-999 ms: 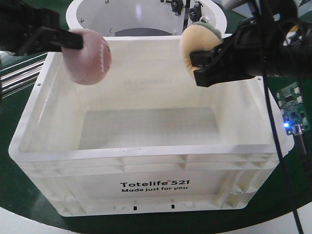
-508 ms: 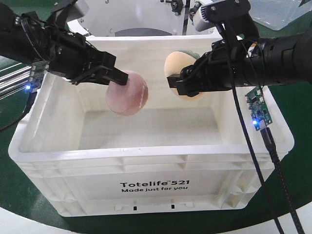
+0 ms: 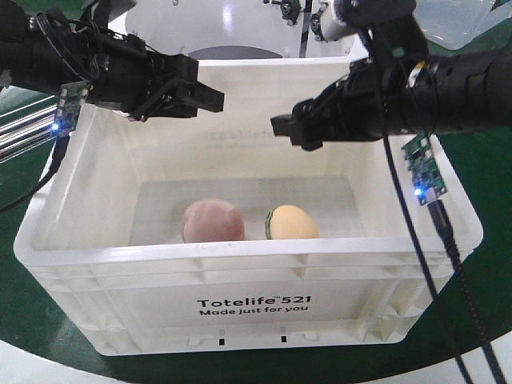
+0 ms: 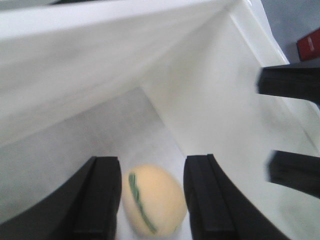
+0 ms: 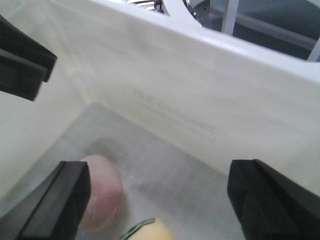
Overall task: Place moving items into box and shelve
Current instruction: 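Move both grippers to the crate's side rims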
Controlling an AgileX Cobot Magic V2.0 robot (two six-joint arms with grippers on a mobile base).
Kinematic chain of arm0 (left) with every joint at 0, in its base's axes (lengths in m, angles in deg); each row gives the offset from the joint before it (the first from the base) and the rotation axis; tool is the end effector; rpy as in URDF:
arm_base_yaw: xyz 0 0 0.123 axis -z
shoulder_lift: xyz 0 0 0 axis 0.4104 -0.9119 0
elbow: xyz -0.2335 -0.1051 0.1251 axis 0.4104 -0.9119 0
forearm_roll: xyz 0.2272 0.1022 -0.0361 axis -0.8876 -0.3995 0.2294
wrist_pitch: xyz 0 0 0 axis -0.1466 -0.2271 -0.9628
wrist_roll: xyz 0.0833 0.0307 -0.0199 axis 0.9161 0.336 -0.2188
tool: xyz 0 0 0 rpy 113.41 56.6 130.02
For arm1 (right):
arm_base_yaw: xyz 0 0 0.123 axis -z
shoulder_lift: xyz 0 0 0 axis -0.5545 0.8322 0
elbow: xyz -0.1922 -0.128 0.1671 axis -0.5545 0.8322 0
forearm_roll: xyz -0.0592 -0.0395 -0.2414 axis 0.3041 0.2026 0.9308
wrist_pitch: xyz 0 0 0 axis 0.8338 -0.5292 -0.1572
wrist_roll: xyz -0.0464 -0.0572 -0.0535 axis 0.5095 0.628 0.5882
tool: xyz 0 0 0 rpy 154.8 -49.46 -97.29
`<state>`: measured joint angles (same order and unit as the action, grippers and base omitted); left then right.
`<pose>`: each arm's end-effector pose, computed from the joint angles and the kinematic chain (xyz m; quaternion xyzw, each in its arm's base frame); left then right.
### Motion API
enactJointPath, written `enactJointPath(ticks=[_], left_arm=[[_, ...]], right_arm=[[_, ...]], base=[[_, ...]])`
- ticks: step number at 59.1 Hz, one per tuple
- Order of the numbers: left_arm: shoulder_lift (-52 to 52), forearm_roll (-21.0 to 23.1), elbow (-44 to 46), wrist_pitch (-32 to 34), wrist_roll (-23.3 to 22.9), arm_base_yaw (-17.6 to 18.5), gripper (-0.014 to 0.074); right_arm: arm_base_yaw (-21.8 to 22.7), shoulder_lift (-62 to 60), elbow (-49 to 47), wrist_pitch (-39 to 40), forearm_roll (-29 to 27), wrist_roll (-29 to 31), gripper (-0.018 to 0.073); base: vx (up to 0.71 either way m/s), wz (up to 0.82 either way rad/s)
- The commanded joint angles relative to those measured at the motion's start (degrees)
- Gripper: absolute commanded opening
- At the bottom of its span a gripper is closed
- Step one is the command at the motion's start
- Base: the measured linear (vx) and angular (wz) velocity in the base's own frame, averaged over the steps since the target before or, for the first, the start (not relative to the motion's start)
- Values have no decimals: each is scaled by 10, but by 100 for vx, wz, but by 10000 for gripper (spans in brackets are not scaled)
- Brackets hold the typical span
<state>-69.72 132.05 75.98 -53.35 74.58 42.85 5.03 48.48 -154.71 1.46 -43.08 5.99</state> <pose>0.2991 -0.1571 0.3470 0.1624 0.8676 -0.3746 0.2838 0.2526 0.1549 0.3524 -0.2542 0.8535 0.1823 0.4167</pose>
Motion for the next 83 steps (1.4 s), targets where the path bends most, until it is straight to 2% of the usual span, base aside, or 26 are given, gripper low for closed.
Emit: enactJointPath(ticks=[1,8,14,18,24,29,35,45,54,60,72,76,83], left_arm=[[36,35,19,49,0,-7,423],[79,16,19,97,-1,-25,423],[131,-30,19,131,-10,-49,423],[168,-93,19,135,-38,-65,423],[203,-219,13,109,-93,-79,423],[211,-261,-17,83,-147,-79,423],[207,-262,-73,76,-175,-77,423],[207,-262,-171,86,-181,-77,423],[207,-260,-206,71,-181,-77,423],[208,-249,-207,39,-181,-77,423],[209,-246,-207,6,-181,-77,400],[209,-246,-207,10,-181,-77,356],[209,-245,-207,20,-181,-77,216]], right_arm=[[2,-38,-58,31,32,-6,599],[22,-56,-132,-12,145,-79,596],[76,-62,-176,-66,191,-136,594],[120,-64,-176,-99,194,-133,594],[177,-61,-130,-147,168,-101,594],[197,-61,-76,-133,118,-92,594],[195,-61,-21,-119,77,-92,594],[195,-61,52,-92,36,-74,594],[195,-61,93,-75,3,-71,591],[195,-61,97,-77,-22,-71,557],[195,-61,97,-78,-57,-71,396],[195,-61,97,-81,-57,-71,309],[195,-61,97,-94,-56,-71,152]], base=[[0,0],[0,0],[0,0],[0,0],[0,0],[0,0],[0,0],[0,0],[0,0],[0,0],[0,0],[0,0],[0,0]])
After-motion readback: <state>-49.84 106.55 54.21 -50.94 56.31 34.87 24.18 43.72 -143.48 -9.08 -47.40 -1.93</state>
